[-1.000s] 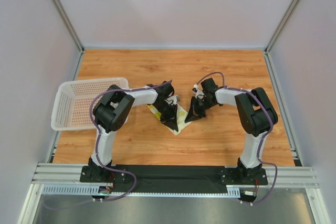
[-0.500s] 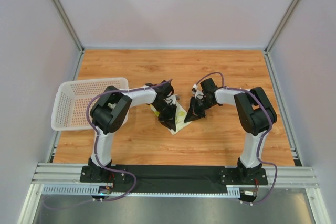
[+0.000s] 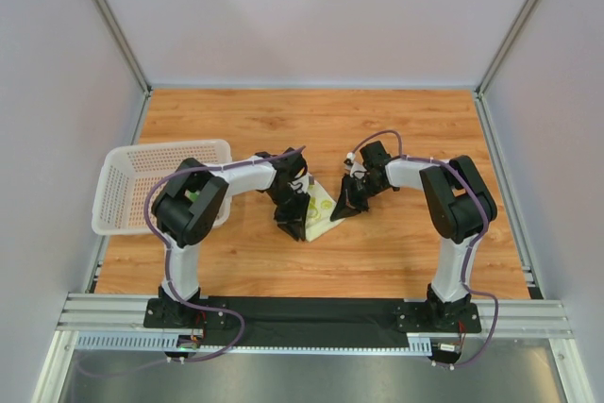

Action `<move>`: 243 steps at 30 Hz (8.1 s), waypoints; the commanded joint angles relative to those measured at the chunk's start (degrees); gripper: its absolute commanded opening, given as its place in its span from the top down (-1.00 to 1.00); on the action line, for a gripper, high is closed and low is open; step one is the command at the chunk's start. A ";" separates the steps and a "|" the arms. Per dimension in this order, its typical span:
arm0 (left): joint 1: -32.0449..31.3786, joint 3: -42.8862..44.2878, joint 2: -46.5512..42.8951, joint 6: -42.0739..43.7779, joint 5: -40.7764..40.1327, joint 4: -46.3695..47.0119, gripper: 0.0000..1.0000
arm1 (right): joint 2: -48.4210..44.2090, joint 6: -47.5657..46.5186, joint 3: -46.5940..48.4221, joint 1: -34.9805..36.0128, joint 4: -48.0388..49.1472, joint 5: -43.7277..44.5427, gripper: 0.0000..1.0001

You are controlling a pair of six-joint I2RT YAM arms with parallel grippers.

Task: Roll the towels
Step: Roll the towel

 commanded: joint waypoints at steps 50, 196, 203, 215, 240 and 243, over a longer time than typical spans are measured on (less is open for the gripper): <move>-20.21 10.30 -0.47 19.90 -32.60 0.07 0.17 | 2.53 -3.37 2.37 -0.25 -2.91 7.45 0.99; -23.28 1.33 -6.80 16.04 -31.72 10.27 -0.15 | -0.02 4.28 14.15 4.67 -27.17 20.64 0.99; -25.04 2.65 -7.14 15.86 -35.49 9.92 -0.15 | 0.42 3.84 14.77 4.67 -28.14 20.72 0.99; -27.67 3.62 -5.92 16.12 -35.50 9.39 -0.06 | 0.69 3.93 14.42 4.58 -28.14 20.46 0.99; -28.12 4.67 -3.01 16.39 -36.56 7.99 0.59 | 1.21 2.87 14.68 4.58 -28.84 20.19 0.99; -27.94 5.81 -4.24 16.74 -34.89 6.58 0.66 | 1.83 2.43 15.12 4.14 -29.10 20.81 0.99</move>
